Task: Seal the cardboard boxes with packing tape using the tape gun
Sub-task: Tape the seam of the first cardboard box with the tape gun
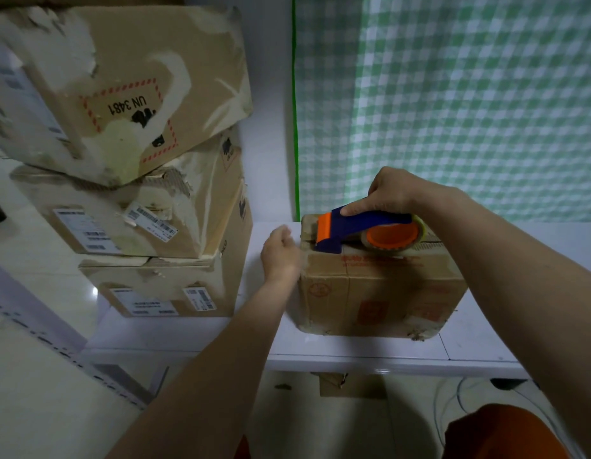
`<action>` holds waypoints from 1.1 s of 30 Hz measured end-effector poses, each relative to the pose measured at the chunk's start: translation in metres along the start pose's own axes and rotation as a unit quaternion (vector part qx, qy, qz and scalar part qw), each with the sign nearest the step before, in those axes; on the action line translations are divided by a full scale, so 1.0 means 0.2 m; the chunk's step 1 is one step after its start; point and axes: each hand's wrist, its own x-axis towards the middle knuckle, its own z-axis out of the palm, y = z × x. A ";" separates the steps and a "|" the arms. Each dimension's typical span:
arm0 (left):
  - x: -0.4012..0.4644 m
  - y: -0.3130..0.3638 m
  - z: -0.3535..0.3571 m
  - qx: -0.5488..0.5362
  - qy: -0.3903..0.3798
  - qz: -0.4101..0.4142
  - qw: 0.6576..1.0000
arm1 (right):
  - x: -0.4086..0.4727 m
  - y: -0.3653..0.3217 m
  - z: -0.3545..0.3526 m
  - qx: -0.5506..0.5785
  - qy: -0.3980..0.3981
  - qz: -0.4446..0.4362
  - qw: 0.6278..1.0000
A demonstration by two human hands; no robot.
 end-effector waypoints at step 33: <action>-0.11 0.20 0.16 0.428 -0.285 0.269 0.815 | -0.14 0.31 -0.11 -0.070 0.095 0.037 0.992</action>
